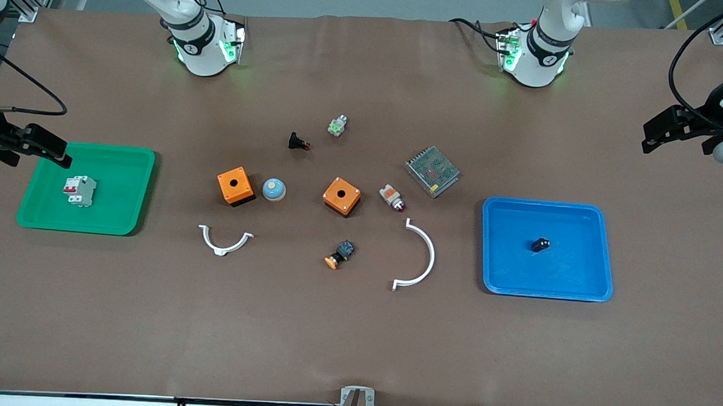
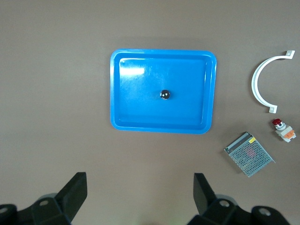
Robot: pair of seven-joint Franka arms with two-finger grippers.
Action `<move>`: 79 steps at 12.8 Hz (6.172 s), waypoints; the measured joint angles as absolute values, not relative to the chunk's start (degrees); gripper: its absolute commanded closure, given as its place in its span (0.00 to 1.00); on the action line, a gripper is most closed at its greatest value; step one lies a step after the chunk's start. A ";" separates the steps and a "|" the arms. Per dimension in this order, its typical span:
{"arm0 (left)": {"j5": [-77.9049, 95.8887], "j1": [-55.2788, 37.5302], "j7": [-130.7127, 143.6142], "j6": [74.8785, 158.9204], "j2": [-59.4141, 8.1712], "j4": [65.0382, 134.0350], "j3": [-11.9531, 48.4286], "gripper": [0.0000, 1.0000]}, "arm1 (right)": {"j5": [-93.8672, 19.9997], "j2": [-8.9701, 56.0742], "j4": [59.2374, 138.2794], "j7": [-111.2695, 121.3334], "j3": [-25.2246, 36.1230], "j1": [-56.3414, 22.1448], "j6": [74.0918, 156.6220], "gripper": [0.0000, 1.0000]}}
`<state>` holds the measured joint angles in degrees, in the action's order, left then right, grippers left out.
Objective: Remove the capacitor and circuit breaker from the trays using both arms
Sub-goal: 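Reach the left gripper to the capacitor while the right gripper reaches the breaker, then grasp the black capacitor with the left gripper while the right gripper grasps the breaker, then carry the capacitor with the left gripper beside the white arc and release, then withdraw the left gripper while the right gripper carries the breaker to mid-table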
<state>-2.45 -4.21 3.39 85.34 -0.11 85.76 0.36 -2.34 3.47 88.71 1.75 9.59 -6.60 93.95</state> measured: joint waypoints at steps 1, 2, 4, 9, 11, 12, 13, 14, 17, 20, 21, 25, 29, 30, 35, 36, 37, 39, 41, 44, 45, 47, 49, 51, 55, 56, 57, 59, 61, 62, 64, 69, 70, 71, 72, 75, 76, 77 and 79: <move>-2.45 -4.20 3.39 85.34 -0.11 85.75 0.35 0.00 | -2.34 3.07 89.16 1.75 9.59 -6.59 93.99 0.00; -2.45 -4.17 3.32 85.34 -0.15 85.76 0.31 0.00 | -2.34 2.92 89.28 1.76 9.59 -6.59 93.96 0.00; -2.45 -4.03 1.82 85.46 -1.22 85.63 0.13 0.00 | -2.34 2.91 89.38 1.77 9.59 -6.59 93.65 0.00; -2.45 -0.56 0.03 92.45 -13.10 85.53 -0.12 0.00 | -2.32 3.09 89.65 1.77 9.66 -6.41 93.75 0.00; -2.45 0.75 0.01 96.08 -18.61 85.67 -0.13 0.00 | -2.27 4.90 90.16 1.77 9.74 -5.14 94.04 0.00; -2.41 0.81 0.02 97.73 -20.74 85.92 -0.09 0.00 | -2.28 6.54 90.53 1.80 9.76 -3.94 95.19 0.00; -2.37 0.62 0.28 99.86 -22.25 86.89 0.15 0.01 | -2.28 8.44 90.91 2.15 9.79 -2.60 96.89 0.00; -2.37 0.27 0.94 102.54 -23.11 88.77 0.43 0.05 | -2.28 10.40 91.23 2.89 9.81 -1.44 98.53 0.00; -2.35 -0.19 1.88 111.63 -24.13 96.79 0.70 0.15 | -1.92 15.49 91.45 4.12 9.85 0.58 101.06 0.00; -1.64 -0.22 1.90 118.16 -25.32 102.37 0.74 0.19 | -1.80 19.58 91.94 6.07 10.00 4.52 102.51 0.00; -0.62 -0.23 1.90 119.20 -26.06 103.27 0.95 0.21 | -1.71 21.04 92.25 7.19 10.06 6.03 104.31 0.00; 0.65 -0.41 3.25 121.26 -28.73 103.85 3.20 0.28 | 0.57 26.12 92.55 11.45 10.21 11.20 110.85 0.00; 0.65 -0.55 4.12 123.77 -30.94 103.92 3.77 0.32 | 1.05 29.56 94.01 18.95 10.28 15.81 111.31 0.00; 0.65 -0.54 4.12 124.09 -31.39 103.93 3.77 0.33 | 1.06 30.11 95.07 19.94 10.28 16.45 111.59 0.00; 0.65 -0.54 4.12 125.82 -33.33 103.94 3.78 0.57 | 1.08 30.43 99.91 20.45 10.11 16.61 112.10 0.00; 0.65 -0.55 4.12 125.83 -33.43 103.94 3.79 0.61 | 1.24 30.43 100.46 20.96 10.10 16.61 113.07 0.00; 0.65 -0.55 4.12 125.96 -33.50 103.94 3.80 0.69 | 1.52 30.42 100.96 21.67 10.10 16.61 114.57 0.00; 0.65 -0.57 4.16 126.92 -33.75 103.94 3.84 0.94 | 2.07 30.43 102.21 22.17 10.11 16.62 117.21 0.00; 0.66 -0.79 4.84 127.22 -33.84 103.82 3.91 0.98 | 2.32 30.43 103.10 22.24 10.15 16.69 117.90 0.00; 0.66 -3.87 9.73 127.59 -32.97 102.15 4.38 0.98 | 2.46 30.43 104.73 22.52 10.19 16.92 118.44 0.00; 0.67 -6.01 12.27 127.56 -32.26 100.95 4.47 0.98 | 2.72 30.43 105.12 22.60 10.19 16.92 118.62 0.00; 0.68 -10.13 16.84 126.34 -31.06 98.02 4.73 0.99 | 3.24 30.43 105.68 22.62 10.20 16.94 118.96 0.07; 0.69 -13.55 21.41 123.98 -30.84 94.53 4.99 0.99 | 3.33 30.59 106.39 22.63 10.20 16.96 119.75 0.16; 0.69 -16.99 27.27 123.25 -31.68 92.63 5.10 0.99 | 3.34 31.43 106.95 22.63 10.20 16.97 120.73 0.47; 0.71 -24.43 40.03 123.44 -37.51 88.91 5.18 1.00 | 3.34 32.12 106.58 22.18 10.03 16.91 119.05 0.92; 0.71 -25.97 42.97 123.60 -39.11 87.60 5.19 1.00 | 3.34 32.10 105.85 22.15 10.02 16.91 117.61 0.92; 0.71 -27.34 45.86 123.66 -40.67 86.07 5.18 1.00 | 3.33 32.05 104.56 22.15 9.94 16.91 115.51 0.94; 0.71 -29.66 50.28 124.10 -43.59 83.00 5.19 1.00 | 3.33 31.89 99.89 22.14 9.41 16.83 109.90 0.94; 0.71 -30.80 52.60 127.67 -45.94 81.72 5.18 1.00 | 3.31 31.62 92.76 22.11 7.23 16.56 103.49 0.94; 0.71 -31.18 53.63 130.06 -47.02 81.53 5.18 0.98 | 3.28 31.47 88.84 22.03 5.45 16.10 100.59 0.94; 0.71 -31.67 54.86 133.03 -48.46 81.14 5.12 0.54 | 2.96 31.12 82.72 21.25 2.32 12.70 97.54 0.94; 0.00 -32.33 54.96 133.44 -48.37 80.26 4.98 0.00 | -2.63 31.10 80.26 4.33 1.24 -2.91 97.51 0.94; -0.13 -32.24 54.90 132.98 -47.92 79.60 4.69 0.00 | -3.35 31.13 80.09 -1.33 1.17 -6.10 97.60 0.94; -0.25 -32.06 54.34 131.43 -46.90 78.98 4.19 0.00 | -4.37 31.16 80.04 -7.11 1.11 -9.47 98.07 0.94; -0.26 -31.58 52.95 128.71 -45.23 78.37 3.46 0.00 | -5.27 31.25 80.02 -12.97 1.08 -12.99 99.07 0.94; -0.31 -27.00 46.11 119.88 -37.58 77.64 2.66 0.00 | -5.60 32.13 80.04 -28.98 1.11 -22.43 104.30 0.94; -0.32 -25.24 43.70 117.24 -34.86 77.62 2.64 0.00 | -5.60 33.12 80.10 -32.85 1.14 -24.55 106.38 0.94; -0.35 -23.63 41.85 114.26 -32.27 77.64 2.62 0.00 | -5.61 34.52 80.13 -35.75 1.17 -25.96 108.90 0.94; -0.45 -20.48 37.56 109.18 -27.69 77.74 2.58 0.00 | -5.61 37.86 80.12 -39.32 1.23 -27.40 113.71 0.94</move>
